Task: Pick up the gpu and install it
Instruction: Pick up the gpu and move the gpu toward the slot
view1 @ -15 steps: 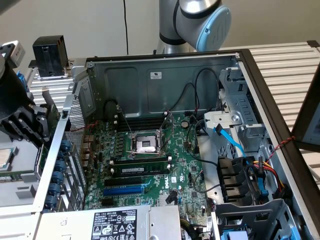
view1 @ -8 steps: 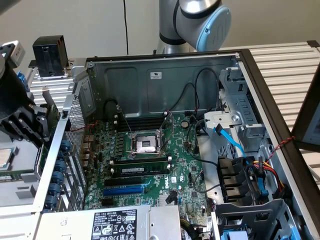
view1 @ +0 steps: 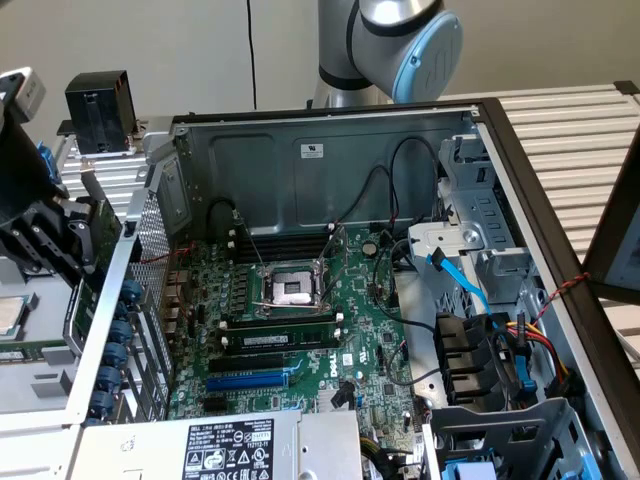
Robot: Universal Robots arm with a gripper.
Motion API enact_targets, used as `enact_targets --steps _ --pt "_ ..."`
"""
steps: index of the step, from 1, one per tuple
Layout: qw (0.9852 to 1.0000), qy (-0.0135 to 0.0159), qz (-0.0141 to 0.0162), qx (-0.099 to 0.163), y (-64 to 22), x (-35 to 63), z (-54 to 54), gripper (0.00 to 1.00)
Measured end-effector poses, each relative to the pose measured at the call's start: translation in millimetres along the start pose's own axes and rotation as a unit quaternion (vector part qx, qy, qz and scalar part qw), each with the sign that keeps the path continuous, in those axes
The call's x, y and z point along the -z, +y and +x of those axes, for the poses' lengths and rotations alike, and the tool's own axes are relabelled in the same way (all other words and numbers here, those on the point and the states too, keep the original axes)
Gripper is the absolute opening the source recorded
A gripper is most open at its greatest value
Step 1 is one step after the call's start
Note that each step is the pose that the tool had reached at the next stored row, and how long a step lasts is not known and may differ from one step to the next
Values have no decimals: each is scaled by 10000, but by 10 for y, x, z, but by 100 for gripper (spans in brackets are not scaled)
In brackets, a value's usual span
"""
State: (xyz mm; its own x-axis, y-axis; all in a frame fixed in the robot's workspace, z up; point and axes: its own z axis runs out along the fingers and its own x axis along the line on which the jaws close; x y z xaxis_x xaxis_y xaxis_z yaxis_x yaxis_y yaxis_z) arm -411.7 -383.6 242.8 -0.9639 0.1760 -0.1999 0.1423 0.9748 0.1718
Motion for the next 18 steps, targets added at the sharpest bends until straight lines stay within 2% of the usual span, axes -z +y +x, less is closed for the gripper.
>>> enact_targets --steps 2,5,9,12,18 --pt "10000 11 1 -2 4 27 -5 30" --pt "10000 49 -4 -9 14 85 -17 30" --pt "9999 127 -21 -27 22 121 -24 30" --pt "9998 171 -17 -34 22 129 -24 30" --pt "9998 176 -13 -34 26 152 -30 30"
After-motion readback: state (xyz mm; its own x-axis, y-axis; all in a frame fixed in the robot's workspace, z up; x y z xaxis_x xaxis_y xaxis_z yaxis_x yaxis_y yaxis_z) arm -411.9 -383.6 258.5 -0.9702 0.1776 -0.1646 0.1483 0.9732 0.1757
